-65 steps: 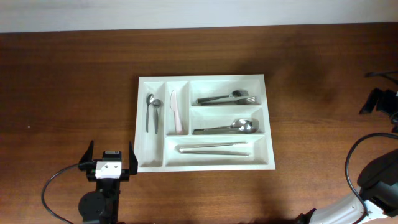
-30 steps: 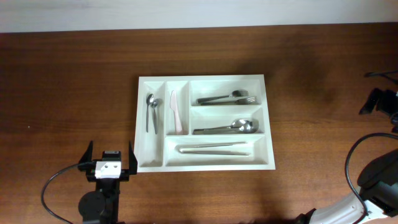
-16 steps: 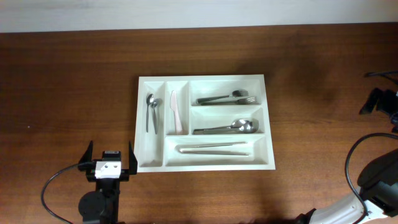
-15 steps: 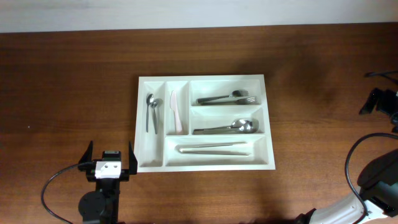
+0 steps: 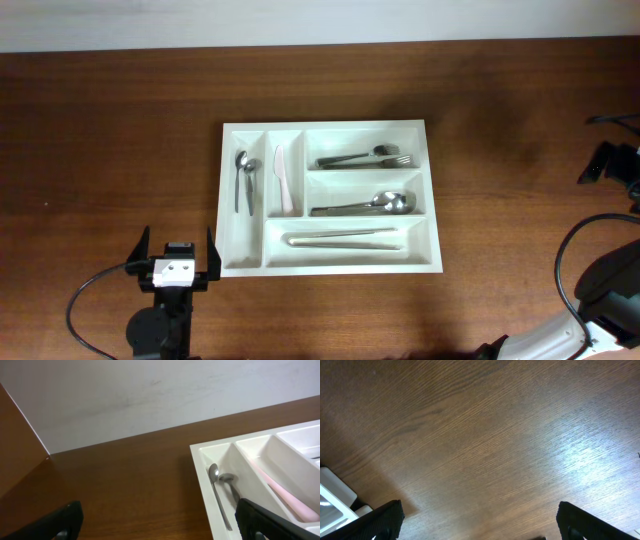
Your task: Pack container
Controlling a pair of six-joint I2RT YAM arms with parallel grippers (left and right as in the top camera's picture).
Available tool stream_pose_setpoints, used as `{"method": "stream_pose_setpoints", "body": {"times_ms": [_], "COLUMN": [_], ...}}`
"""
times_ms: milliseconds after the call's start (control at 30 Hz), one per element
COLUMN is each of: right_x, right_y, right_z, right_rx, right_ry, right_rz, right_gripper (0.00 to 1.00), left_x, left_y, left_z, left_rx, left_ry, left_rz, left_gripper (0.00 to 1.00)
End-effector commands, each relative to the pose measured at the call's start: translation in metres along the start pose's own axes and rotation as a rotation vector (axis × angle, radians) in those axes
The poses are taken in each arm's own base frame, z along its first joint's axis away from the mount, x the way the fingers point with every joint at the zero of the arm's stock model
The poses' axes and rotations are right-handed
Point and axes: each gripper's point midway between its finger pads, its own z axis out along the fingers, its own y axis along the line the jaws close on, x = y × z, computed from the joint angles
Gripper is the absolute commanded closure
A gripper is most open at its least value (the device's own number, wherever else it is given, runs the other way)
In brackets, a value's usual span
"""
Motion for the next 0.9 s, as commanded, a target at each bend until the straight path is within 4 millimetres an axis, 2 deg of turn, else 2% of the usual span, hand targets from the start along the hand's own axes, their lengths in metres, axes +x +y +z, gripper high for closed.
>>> {"method": "stream_pose_setpoints", "body": {"times_ms": [0,367,600,867], "right_x": [0.002,0.021,0.041,0.033], "right_y": [0.009,0.057,0.063,0.101], "right_z": [-0.013,-0.084,-0.139,-0.202], "right_rx": [-0.004,0.001,0.073,-0.109], "right_ry": [-0.037,-0.247,-0.434,-0.809], "right_rz": [-0.01,-0.156,-0.225,-0.298], "right_gripper": [0.01,0.01,0.01,0.01], "left_x": [0.001,0.001,0.001,0.001], "left_y": [0.001,0.001,0.001,0.001], "left_z": [0.0,0.0,0.0,0.0], "left_rx": [-0.01,-0.01,-0.01,-0.01], "left_ry": [0.002,0.002,0.002,0.002], "left_rz": [0.005,0.005,0.005,0.005], "left_gripper": [0.01,0.01,0.01,0.01]}}
